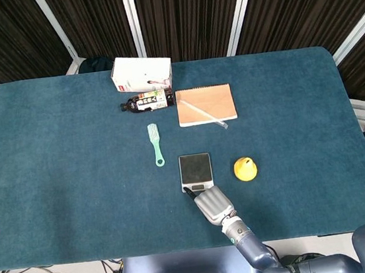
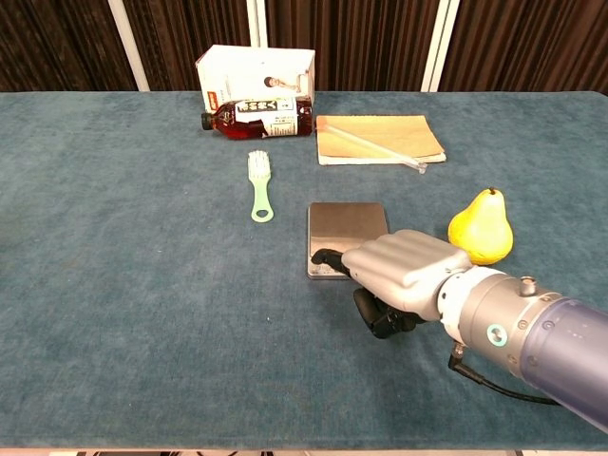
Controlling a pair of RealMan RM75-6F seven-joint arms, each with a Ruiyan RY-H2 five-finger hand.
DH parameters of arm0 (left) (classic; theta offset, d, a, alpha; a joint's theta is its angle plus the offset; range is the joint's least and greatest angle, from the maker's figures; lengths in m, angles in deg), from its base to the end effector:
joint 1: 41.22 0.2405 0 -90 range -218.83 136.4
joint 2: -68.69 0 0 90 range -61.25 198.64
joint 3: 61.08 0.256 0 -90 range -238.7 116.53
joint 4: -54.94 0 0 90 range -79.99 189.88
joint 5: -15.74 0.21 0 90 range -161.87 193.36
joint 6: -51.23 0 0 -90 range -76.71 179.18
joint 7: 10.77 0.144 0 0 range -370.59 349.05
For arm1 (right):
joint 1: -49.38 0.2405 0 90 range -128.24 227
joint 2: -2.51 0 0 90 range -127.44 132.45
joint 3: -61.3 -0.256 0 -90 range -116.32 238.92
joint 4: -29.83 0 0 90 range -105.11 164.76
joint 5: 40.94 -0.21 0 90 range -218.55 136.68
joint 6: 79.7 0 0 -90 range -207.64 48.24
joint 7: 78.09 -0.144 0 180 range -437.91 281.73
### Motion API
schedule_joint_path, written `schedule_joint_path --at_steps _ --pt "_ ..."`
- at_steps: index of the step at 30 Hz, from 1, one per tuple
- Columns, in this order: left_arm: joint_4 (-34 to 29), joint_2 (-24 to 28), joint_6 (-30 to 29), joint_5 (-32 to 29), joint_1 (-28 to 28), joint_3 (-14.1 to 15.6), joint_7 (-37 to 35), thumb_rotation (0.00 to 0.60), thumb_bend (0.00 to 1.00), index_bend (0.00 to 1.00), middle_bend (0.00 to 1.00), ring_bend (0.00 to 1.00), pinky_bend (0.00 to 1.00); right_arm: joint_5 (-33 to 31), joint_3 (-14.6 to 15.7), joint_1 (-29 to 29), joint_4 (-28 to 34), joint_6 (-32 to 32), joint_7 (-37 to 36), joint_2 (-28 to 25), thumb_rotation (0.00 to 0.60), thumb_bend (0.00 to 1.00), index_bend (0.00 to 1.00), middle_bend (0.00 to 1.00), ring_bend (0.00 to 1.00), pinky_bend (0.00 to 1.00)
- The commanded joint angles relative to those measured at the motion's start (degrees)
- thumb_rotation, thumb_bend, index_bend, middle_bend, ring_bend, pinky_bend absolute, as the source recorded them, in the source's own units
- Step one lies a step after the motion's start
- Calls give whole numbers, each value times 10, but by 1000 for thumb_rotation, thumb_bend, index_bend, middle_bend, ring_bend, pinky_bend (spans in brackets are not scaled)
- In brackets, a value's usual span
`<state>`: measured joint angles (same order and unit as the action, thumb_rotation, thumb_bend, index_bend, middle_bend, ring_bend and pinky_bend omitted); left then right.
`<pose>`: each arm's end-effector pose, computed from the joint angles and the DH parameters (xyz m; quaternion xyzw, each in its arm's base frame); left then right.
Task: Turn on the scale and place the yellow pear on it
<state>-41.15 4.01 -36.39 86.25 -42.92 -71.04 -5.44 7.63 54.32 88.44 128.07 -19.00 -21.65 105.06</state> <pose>-0.3312 0.1815 0.1861 -0.4685 -0.4136 -0.3640 0.6906 -0.0983 -0.2454 -0.0936 0.8133 -0.3589 0.2609 0.3763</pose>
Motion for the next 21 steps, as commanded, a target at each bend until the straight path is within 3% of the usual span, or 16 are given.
schedule_joint_path --at_steps 1,21 --pt "0 -1 0 1 -1 1 2 600 0 34 0 0 0 -3 3 3 -4 1 -2 2 600 904 3 838 896 1000" --pt "-1 0 -2 -1 0 -1 1 600 0 34 0 0 0 -8 17 17 -11 11 -18 5 600 905 5 838 896 1000"
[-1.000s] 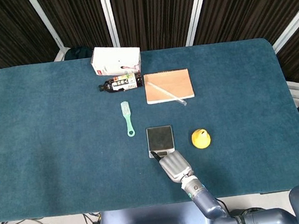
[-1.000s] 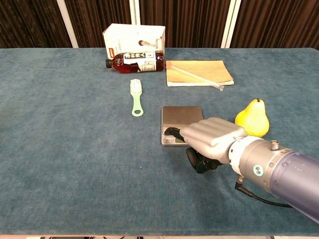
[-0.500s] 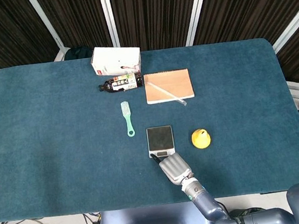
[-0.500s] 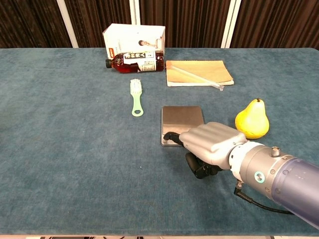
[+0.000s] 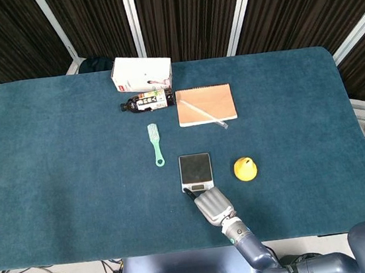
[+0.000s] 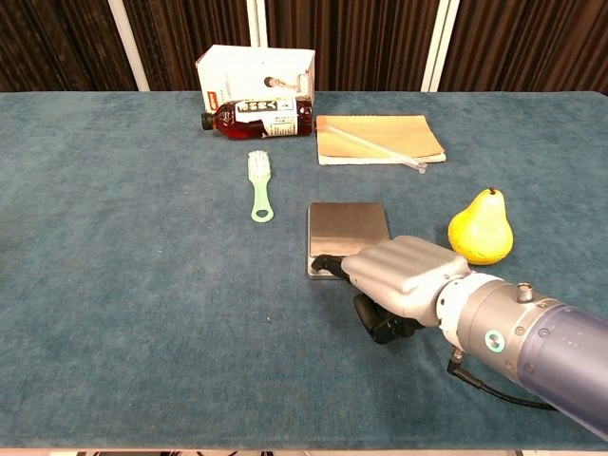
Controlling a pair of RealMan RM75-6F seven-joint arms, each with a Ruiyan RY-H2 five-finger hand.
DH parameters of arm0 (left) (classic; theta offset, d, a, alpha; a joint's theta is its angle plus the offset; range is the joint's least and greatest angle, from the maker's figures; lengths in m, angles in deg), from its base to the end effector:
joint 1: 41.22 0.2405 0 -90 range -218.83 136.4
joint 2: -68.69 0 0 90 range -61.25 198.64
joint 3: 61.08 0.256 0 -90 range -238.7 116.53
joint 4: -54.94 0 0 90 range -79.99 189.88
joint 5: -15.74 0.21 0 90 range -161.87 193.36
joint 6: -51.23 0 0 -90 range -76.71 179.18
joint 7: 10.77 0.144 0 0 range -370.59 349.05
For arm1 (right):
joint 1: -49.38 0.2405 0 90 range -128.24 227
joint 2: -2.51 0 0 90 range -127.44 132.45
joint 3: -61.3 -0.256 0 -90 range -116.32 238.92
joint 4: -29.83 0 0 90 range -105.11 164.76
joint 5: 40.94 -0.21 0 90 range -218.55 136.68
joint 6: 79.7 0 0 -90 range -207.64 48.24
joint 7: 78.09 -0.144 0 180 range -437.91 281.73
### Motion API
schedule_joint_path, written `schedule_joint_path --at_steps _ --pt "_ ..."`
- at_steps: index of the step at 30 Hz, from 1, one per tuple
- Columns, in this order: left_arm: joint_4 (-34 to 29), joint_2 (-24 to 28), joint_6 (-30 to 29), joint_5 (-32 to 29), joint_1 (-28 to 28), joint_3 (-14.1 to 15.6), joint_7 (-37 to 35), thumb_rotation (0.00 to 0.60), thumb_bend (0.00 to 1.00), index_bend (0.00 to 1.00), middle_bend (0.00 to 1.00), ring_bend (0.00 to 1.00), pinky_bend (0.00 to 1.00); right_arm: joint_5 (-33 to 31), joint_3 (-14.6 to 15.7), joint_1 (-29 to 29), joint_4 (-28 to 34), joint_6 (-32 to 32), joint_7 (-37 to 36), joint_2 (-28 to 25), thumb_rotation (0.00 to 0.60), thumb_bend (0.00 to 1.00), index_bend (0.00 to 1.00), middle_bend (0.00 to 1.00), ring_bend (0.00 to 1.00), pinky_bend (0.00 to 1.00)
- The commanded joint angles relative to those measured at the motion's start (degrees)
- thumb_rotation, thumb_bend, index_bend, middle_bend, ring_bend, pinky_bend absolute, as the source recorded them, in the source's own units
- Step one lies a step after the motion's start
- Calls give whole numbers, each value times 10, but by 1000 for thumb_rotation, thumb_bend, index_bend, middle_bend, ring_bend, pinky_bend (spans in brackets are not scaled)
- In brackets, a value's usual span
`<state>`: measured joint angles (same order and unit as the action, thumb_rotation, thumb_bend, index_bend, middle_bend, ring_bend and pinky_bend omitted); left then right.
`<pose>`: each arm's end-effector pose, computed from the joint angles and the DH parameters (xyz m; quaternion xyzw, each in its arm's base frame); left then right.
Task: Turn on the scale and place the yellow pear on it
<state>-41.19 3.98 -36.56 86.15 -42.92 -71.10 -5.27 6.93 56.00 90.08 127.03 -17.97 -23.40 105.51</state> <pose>-0.3310 0.1816 0.1864 -0.4675 -0.4125 -0.3639 0.6920 -0.1002 -0.2446 -0.0979 0.8150 -0.3597 0.2571 0.3744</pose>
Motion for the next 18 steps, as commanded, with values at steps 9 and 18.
schedule_joint_path --at_steps 9,18 --pt "1 0 0 -2 0 -2 0 600 0 34 0 0 0 -8 2 7 -8 6 -3 6 600 905 5 839 896 1000" --pt "1 0 -2 -2 0 -2 0 600 0 34 0 0 0 -11 9 11 -9 9 -5 5 600 905 40 838 896 1000"
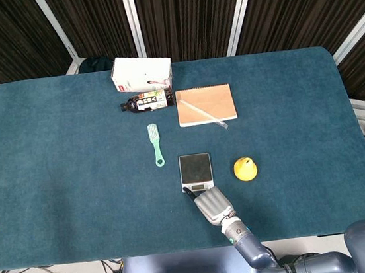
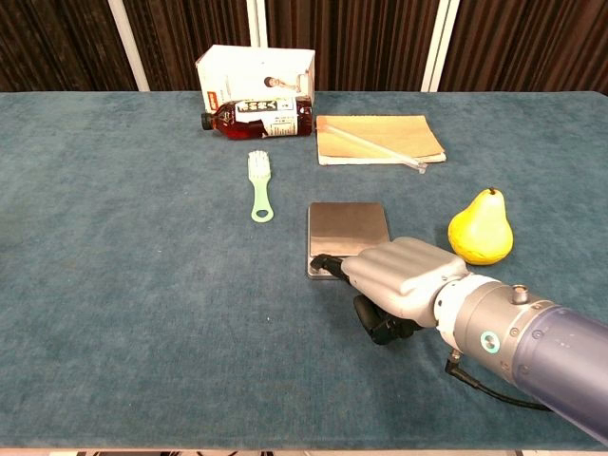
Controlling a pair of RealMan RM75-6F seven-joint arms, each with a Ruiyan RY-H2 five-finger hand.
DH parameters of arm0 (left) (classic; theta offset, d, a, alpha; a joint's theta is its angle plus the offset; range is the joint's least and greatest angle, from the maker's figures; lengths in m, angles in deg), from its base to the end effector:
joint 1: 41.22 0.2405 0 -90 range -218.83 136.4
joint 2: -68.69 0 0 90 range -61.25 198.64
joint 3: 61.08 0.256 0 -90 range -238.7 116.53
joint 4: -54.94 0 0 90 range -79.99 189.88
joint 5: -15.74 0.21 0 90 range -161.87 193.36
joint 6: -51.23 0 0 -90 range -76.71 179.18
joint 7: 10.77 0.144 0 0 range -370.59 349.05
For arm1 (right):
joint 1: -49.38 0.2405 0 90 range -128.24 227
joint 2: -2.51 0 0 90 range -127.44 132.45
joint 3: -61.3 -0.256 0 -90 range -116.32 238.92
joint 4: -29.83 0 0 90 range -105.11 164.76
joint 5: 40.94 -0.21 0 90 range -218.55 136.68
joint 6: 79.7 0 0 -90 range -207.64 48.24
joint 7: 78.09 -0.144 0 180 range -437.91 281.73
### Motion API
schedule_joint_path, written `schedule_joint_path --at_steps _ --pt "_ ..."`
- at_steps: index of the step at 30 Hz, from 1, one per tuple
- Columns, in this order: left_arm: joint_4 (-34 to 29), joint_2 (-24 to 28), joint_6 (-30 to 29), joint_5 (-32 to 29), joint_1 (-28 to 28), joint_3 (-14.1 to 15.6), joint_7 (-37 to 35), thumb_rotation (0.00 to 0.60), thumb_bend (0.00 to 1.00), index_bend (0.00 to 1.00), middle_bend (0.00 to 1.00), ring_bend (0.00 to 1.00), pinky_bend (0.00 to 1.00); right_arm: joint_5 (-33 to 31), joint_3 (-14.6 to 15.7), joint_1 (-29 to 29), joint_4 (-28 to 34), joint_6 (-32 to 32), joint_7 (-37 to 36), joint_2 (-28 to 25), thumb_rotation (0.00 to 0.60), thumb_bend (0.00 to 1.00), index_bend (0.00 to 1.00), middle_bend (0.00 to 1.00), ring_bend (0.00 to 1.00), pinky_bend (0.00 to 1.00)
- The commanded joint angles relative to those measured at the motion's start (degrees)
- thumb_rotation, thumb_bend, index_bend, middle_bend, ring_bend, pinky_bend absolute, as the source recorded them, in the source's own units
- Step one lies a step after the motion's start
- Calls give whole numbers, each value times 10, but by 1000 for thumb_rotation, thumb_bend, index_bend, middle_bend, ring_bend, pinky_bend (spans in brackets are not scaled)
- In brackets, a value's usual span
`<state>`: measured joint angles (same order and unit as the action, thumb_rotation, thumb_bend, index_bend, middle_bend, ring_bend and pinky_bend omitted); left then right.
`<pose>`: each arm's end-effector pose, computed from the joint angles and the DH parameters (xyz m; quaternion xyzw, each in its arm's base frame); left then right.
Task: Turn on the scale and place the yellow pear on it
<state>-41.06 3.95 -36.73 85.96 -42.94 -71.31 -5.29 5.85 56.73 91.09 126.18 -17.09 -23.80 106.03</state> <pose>-0.3314 0.1822 0.1876 -0.4650 -0.4108 -0.3648 0.6942 -0.1018 -0.2455 -0.1008 0.8148 -0.3604 0.2517 0.3780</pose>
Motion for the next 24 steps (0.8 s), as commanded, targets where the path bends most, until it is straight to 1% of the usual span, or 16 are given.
schedule_joint_path --at_steps 1,14,24 --pt "0 0 0 0 0 0 0 600 0 34 0 0 0 -1 3 1 -1 0 -2 0 600 905 48 838 896 1000" --pt "0 -1 0 -1 0 0 3 600 0 34 0 0 0 -4 7 5 -7 1 -8 3 600 905 139 838 896 1000" --pt "0 0 1 -2 -1 0 3 600 0 34 0 0 0 -10 11 10 -13 3 -6 8 600 904 256 839 895 1000"
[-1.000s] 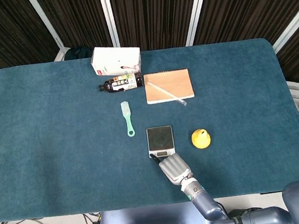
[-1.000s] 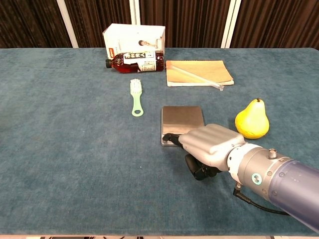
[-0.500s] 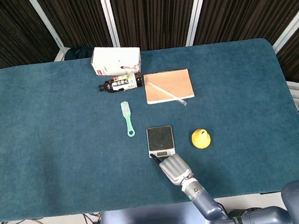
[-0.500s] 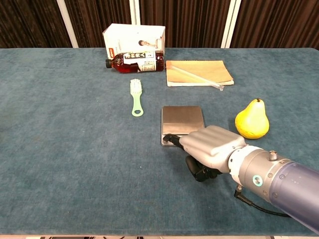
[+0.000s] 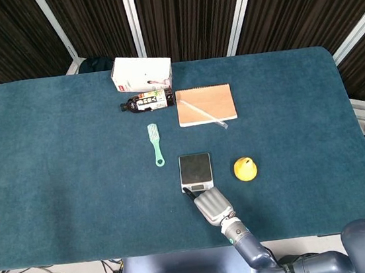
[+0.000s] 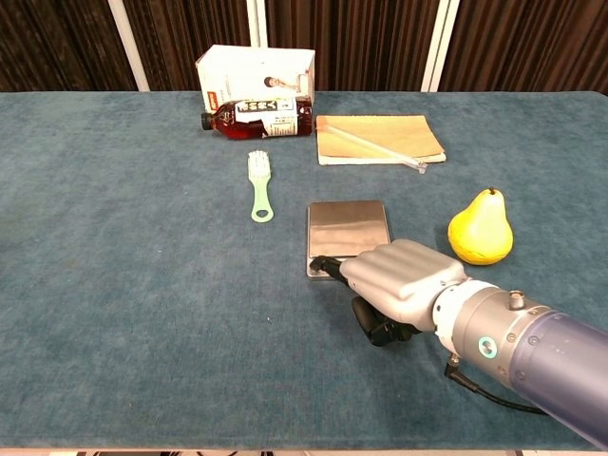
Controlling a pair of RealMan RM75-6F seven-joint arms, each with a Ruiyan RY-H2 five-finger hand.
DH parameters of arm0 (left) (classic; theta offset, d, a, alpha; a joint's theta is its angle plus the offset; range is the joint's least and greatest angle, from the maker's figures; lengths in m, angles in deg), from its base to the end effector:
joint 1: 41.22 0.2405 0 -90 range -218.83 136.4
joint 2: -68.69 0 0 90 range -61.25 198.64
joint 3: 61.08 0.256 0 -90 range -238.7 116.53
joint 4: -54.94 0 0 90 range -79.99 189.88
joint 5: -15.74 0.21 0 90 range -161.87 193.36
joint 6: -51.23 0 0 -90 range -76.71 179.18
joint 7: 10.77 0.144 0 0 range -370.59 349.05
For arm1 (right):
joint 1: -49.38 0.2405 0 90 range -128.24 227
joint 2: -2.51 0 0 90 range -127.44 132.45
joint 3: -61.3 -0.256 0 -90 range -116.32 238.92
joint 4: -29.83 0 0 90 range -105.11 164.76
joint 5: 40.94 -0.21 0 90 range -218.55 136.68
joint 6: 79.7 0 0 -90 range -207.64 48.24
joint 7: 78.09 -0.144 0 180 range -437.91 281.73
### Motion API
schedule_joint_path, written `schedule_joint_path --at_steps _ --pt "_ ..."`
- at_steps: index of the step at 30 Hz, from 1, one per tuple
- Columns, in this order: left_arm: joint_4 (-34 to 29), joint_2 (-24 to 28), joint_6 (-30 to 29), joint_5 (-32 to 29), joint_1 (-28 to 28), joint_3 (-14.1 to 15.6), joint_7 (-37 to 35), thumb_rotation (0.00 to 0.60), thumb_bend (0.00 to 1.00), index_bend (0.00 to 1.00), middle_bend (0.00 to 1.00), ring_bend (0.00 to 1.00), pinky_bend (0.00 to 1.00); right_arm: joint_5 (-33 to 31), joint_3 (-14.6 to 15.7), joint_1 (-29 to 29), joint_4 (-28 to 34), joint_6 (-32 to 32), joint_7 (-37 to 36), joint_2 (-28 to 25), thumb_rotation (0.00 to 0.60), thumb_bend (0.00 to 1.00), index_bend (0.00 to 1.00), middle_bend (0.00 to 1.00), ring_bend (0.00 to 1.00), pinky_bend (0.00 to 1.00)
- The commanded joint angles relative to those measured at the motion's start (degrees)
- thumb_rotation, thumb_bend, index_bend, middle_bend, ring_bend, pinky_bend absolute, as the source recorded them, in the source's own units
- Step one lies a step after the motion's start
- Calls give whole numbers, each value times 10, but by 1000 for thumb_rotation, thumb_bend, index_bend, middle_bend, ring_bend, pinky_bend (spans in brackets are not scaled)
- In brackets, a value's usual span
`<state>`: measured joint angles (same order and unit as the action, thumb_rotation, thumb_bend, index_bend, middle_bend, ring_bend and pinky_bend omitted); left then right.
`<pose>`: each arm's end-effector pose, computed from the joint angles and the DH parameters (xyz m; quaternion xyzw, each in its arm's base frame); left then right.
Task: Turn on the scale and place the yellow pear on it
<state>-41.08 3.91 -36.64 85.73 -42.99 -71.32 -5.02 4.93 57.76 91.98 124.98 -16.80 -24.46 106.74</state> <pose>-0.3317 0.1824 0.1873 -0.4650 -0.4112 -0.3626 0.6951 -0.1045 -0.2445 -0.1060 0.8171 -0.3612 0.2441 0.3772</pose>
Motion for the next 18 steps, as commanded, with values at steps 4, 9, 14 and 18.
schedule_joint_path --at_steps 4,9,14,18 --pt "0 0 0 -1 0 0 1 600 0 34 0 0 0 -4 1 3 -4 -1 1 3 600 904 305 839 896 1000" --pt "0 0 0 -1 0 -1 0 600 0 34 0 0 0 -6 3 5 -6 0 2 5 600 904 364 839 896 1000" --pt "0 0 1 -1 0 0 0 600 0 34 0 0 0 -6 2 6 -5 1 -2 6 600 904 342 838 896 1000" --pt "0 1 1 -2 0 -1 0 600 0 34 0 0 0 5 -6 5 0 9 -15 4 600 905 236 836 880 1000"
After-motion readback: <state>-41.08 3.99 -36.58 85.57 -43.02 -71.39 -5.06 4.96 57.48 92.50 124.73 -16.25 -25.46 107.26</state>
